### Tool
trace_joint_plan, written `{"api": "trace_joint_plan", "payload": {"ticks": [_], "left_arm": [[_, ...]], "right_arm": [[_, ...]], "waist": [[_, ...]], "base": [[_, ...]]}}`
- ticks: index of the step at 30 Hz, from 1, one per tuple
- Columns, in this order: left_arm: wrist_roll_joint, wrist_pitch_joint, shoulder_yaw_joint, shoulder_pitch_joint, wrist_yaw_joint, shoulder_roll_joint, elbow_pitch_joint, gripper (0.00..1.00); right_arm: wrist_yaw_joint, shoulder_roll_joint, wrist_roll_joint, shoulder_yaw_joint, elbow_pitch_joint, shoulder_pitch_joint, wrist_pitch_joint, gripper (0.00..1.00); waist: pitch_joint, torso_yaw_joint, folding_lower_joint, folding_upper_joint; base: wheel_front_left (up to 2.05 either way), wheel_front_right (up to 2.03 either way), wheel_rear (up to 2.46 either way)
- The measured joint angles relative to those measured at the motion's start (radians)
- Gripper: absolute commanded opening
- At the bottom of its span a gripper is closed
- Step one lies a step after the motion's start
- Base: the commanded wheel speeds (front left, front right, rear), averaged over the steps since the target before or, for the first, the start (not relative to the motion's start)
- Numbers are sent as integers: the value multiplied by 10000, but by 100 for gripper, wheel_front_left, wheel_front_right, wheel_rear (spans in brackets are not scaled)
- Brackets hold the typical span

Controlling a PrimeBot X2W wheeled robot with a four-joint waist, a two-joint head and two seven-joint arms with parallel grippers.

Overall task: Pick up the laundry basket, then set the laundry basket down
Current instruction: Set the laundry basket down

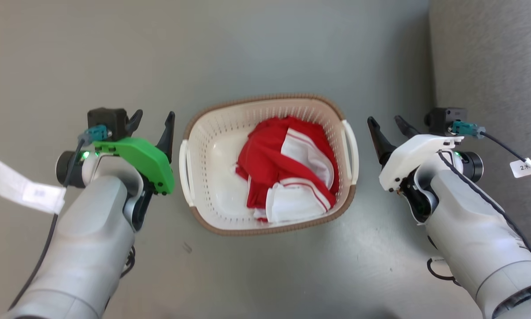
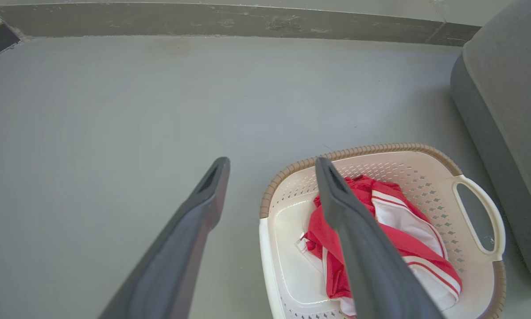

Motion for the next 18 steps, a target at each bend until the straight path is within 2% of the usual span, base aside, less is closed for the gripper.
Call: {"api": "trace_joint_plan", "payload": {"ticks": [10,18], "left_arm": [[734,0,706,984,769,546,-1919,100],[1338,0,1294,1951,1402,700,-3662,100]], "right_arm": [[-389,-272,-228,-719,-1885,704,-2,100],[-828,-476,-901,-1116,-3450,1495,-4,100]], "waist": [[-1261,-192,0,0],[-2181,-366,0,0]], "base": [[0,0,0],[0,0,0]]}}
